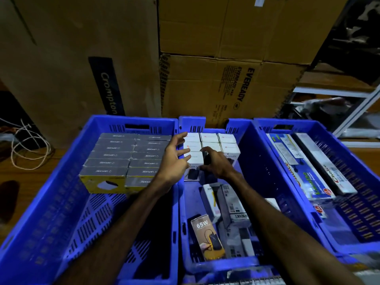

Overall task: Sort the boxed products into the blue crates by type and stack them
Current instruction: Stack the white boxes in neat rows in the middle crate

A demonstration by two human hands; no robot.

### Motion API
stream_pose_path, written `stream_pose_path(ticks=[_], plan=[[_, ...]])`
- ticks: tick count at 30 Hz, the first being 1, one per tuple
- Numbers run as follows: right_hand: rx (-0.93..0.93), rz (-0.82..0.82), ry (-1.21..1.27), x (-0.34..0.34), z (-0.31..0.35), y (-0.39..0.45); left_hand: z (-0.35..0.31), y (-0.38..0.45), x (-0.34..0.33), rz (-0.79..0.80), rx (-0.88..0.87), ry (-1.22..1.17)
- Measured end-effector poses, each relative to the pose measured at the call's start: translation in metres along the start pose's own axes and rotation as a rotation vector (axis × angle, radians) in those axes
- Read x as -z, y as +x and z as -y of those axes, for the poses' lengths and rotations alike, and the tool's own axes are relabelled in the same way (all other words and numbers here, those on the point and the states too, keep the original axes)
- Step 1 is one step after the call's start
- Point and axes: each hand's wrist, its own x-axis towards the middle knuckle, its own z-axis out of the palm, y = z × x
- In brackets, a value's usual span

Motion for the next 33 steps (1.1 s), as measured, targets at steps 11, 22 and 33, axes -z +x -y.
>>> stream_pose_path(ticks=[11,22,33], plan=[[-0.066,-0.047,-0.056,-0.012,-0.002,-0.007,0.009,0.005,-0.001,0.007,-0.015,0.055],[-0.223,0.116,-0.155,0.056,-0.018,-0.081,0.012,0.002,-0.003,0.071,-0.032,0.157],[-0.435,0.214,-0.426,0.031,0.005,-0.162,0.015,-0.006,-0.012,0.095,-0.195,0.411]])
